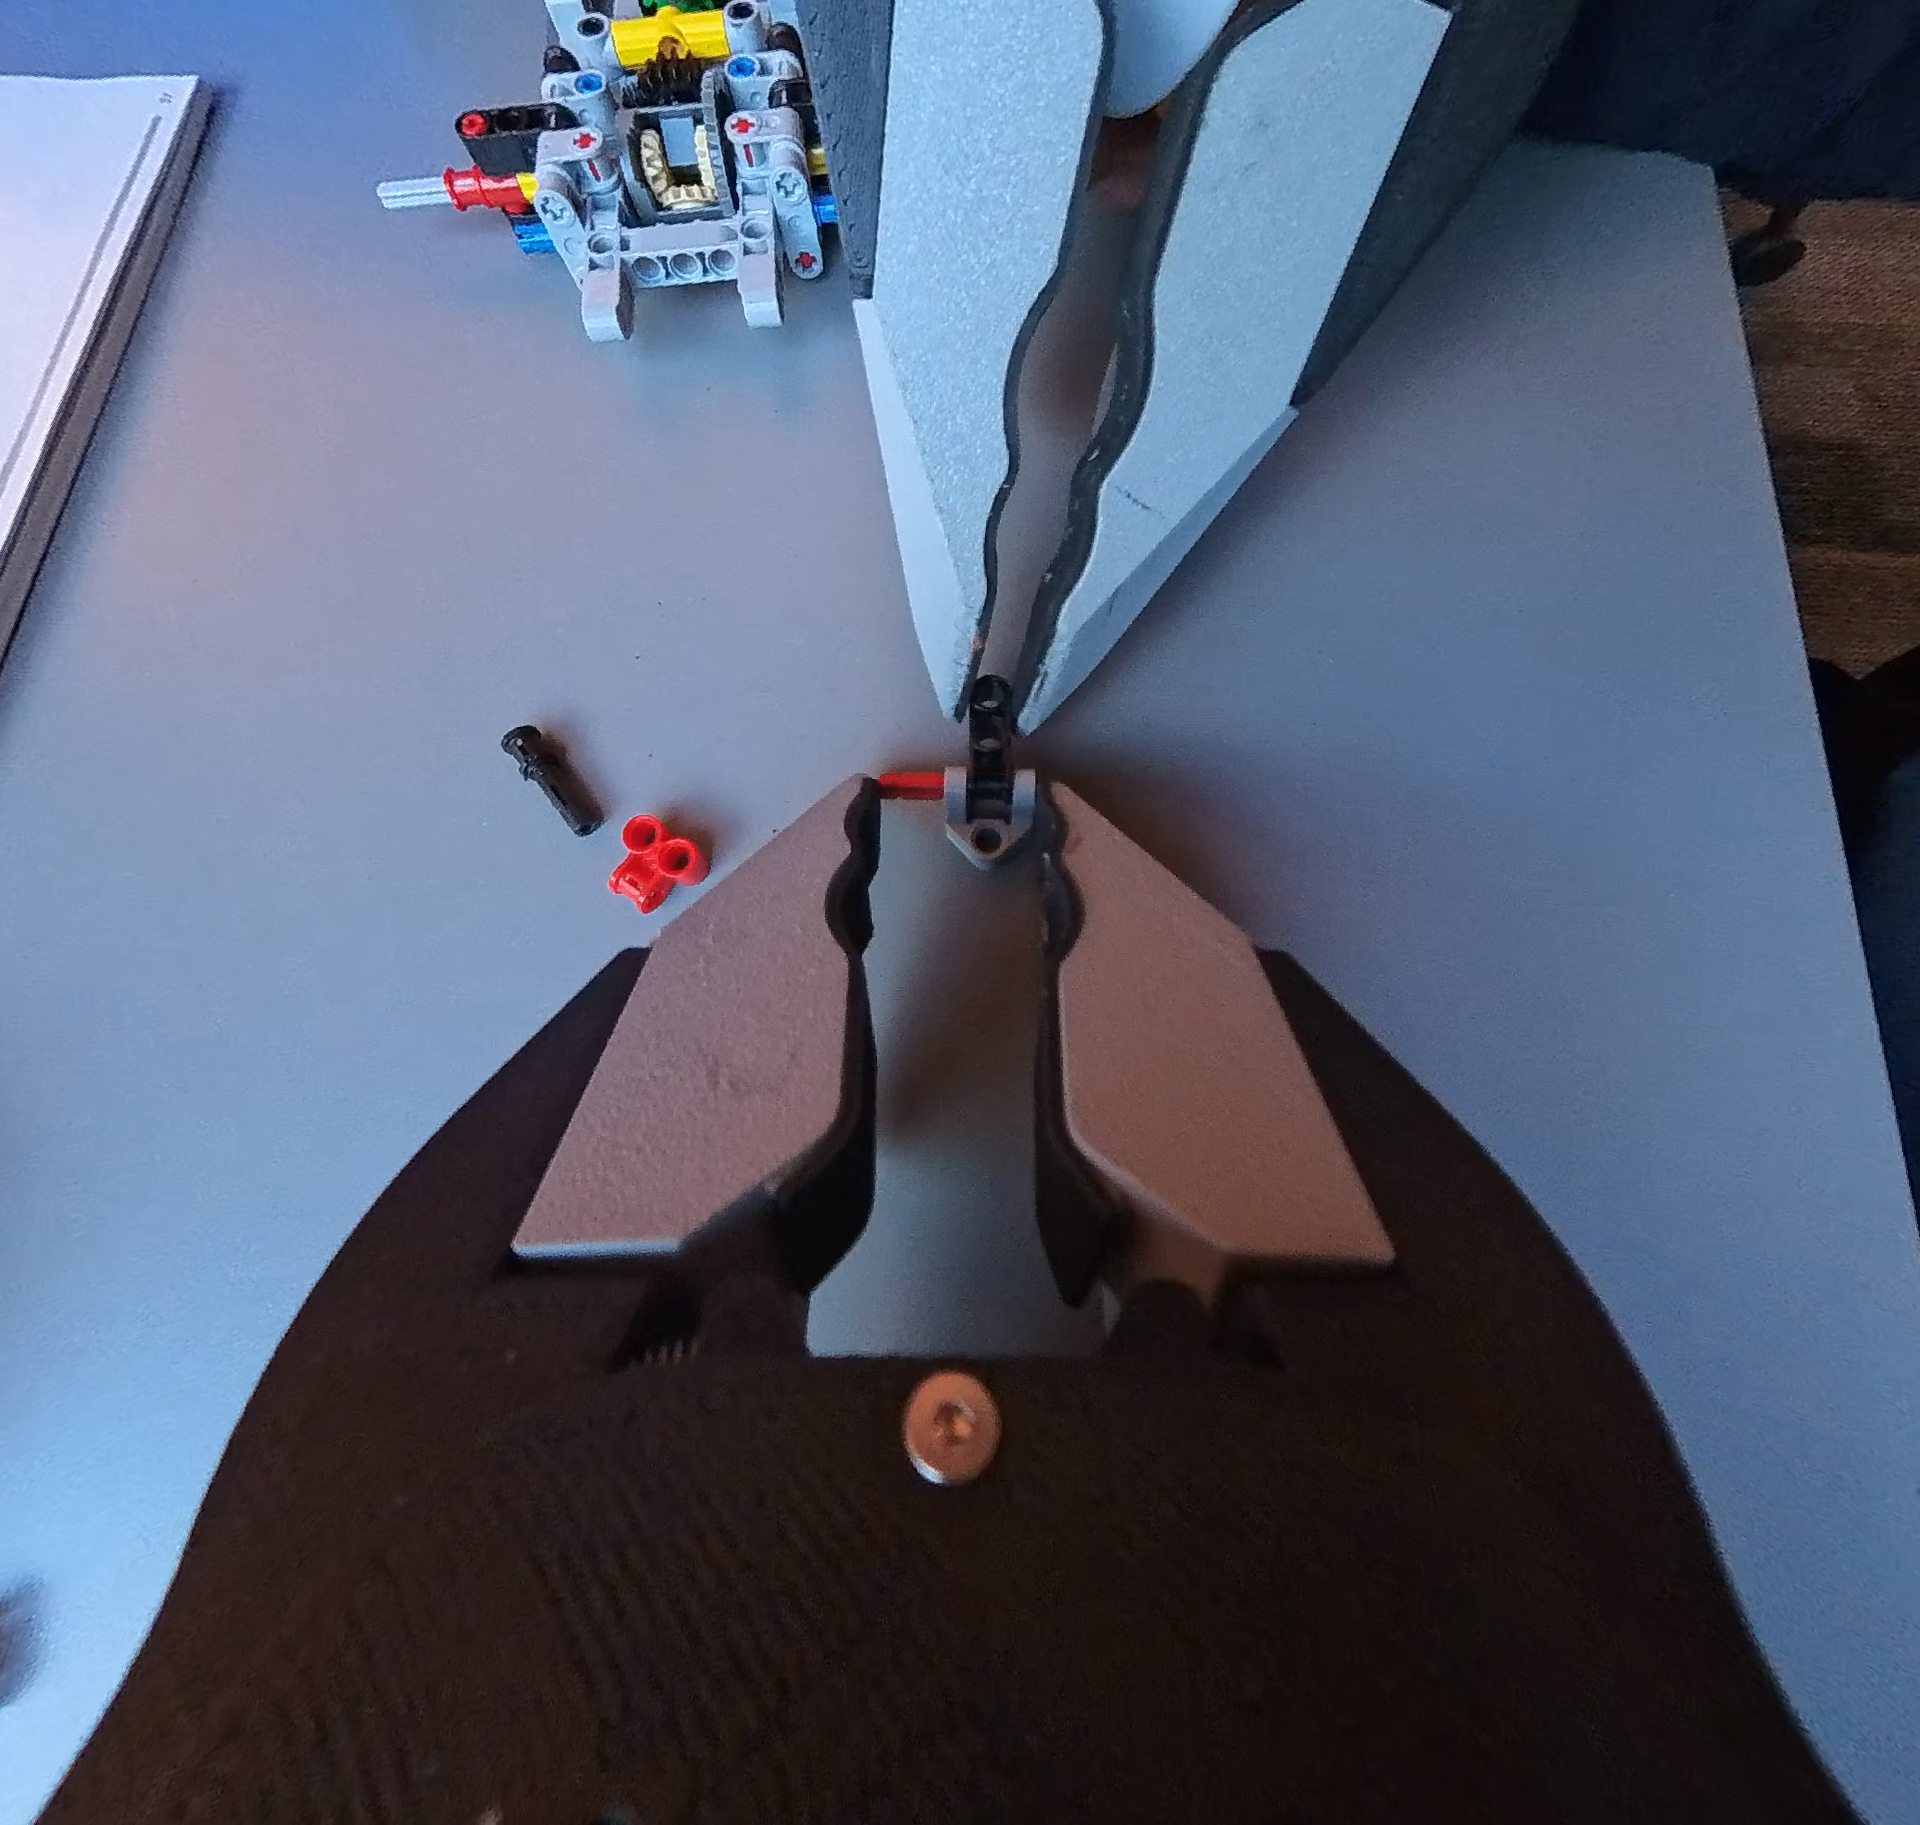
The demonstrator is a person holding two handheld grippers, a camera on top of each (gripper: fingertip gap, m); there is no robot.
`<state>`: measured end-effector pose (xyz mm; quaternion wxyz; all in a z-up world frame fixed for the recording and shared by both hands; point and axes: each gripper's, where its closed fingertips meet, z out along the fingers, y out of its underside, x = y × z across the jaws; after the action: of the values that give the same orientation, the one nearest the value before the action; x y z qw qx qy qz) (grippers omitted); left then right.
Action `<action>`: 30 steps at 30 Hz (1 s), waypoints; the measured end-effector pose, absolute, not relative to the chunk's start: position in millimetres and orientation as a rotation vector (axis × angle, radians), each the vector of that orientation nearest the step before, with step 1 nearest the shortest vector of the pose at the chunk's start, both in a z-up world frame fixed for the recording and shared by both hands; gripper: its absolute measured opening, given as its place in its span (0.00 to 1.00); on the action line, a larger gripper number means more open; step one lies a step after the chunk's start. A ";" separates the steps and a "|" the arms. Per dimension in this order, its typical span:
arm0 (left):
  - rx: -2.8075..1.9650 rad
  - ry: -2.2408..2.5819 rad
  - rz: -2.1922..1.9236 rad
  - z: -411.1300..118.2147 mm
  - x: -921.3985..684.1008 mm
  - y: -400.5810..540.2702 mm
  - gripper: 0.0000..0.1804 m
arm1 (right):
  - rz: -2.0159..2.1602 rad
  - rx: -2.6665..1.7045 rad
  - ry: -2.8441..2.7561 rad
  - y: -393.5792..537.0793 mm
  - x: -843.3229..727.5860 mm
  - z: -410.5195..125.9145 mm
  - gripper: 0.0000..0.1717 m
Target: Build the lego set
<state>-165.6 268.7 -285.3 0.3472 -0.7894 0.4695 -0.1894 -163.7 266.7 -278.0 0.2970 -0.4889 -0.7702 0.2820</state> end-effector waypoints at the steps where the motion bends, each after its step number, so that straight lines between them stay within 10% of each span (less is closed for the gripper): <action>1: -2.047 1.218 -0.491 -285.3 -165.5 268.7 0.15 | 0.750 -1.300 -2.047 266.7 -163.6 -278.0 0.03; 30: -2.044 1.218 -0.482 -285.2 -165.2 268.9 0.15 | 0.776 -1.339 -2.047 266.1 -162.2 -279.3 0.03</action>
<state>-165.2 268.9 -285.2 0.3494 -0.7888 0.4703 -0.1859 -162.2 266.1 -279.3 0.2839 -0.5003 -0.7649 0.2900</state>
